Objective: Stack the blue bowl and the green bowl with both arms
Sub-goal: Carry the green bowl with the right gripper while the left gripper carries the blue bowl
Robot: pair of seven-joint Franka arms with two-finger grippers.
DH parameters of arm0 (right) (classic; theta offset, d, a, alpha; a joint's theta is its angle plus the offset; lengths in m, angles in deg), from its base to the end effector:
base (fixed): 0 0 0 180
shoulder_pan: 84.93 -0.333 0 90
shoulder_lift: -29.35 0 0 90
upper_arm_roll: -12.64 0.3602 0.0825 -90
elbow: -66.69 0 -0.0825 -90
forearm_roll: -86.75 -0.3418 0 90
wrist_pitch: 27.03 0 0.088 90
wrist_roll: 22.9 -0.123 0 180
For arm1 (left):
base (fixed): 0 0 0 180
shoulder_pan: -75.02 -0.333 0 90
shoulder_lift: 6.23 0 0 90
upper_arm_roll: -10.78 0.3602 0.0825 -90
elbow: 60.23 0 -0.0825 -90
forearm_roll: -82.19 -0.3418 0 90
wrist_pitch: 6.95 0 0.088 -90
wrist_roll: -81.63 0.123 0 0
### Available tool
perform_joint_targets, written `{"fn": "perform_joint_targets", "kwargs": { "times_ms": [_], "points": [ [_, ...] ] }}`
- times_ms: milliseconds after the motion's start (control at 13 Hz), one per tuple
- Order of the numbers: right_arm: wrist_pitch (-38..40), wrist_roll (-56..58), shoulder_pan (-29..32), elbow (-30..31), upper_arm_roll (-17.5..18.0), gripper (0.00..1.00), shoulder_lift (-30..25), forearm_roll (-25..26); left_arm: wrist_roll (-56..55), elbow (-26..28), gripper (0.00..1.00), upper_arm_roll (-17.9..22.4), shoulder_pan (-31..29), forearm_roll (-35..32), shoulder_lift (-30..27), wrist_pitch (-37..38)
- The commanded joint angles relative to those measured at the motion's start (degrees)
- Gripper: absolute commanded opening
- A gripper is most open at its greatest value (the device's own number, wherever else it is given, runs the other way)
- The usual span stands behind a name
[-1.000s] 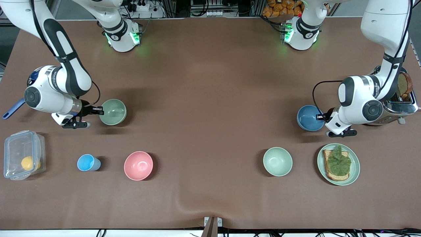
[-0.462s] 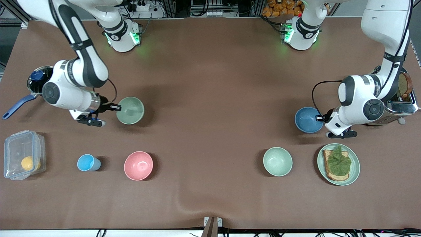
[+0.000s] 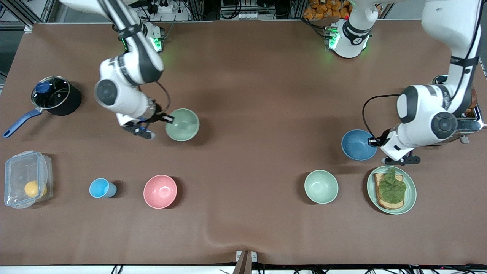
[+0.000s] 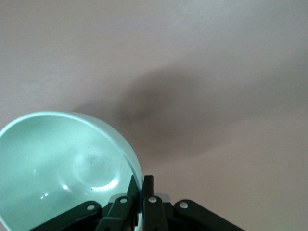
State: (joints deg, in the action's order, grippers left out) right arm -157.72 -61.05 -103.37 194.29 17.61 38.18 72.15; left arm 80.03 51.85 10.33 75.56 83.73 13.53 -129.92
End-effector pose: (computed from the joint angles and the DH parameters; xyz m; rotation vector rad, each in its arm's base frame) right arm 0.4632 0.2095 0.3555 -2.9391 0.6480 0.2828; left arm 0.5770 -0.0112 0.3425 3.1114 0.0424 -0.2421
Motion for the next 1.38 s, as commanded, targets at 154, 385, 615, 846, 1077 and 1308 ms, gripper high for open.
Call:
{"fn": "perform_joint_targets", "kwargs": {
  "times_ms": [154, 385, 615, 846, 1077, 1308],
  "points": [
    [-8.3, -15.5, -9.8, -1.0, -0.4, 0.00, 2.5, -1.0, 0.3, -9.0, 0.00, -1.8, -0.1, 1.5, -1.0, 9.4],
    [-9.0, -24.8, -14.9, -6.0, -0.4, 0.00, 6.5, -1.0, -1.2, -11.6, 0.00, -3.7, -0.1, 2.1, -1.0, 11.6],
    [-16.1, -30.7, -19.8, -8.2, -0.4, 0.00, 10.8, -1.4, -3.5, -13.5, 0.00, -5.4, -0.1, 2.1, -1.0, 12.9],
    [-19.4, -37.5, -24.4, -12.0, -0.6, 0.00, 16.6, -1.3, -5.6, -15.0, 0.00, -6.7, -0.1, 2.1, -1.0, 14.5],
    [-19.7, -40.9, -27.7, -15.1, -0.7, 0.00, 19.7, -0.8, -8.8, -15.1, 0.00, -8.9, -0.2, 2.1, -1.0, 14.5],
    [-20.8, -41.1, -28.8, -15.9, -0.9, 0.00, 21.2, -0.7, -13.4, -15.0, 0.00, -11.5, -0.2, 2.2, -1.0, 14.5]
  ]
}}
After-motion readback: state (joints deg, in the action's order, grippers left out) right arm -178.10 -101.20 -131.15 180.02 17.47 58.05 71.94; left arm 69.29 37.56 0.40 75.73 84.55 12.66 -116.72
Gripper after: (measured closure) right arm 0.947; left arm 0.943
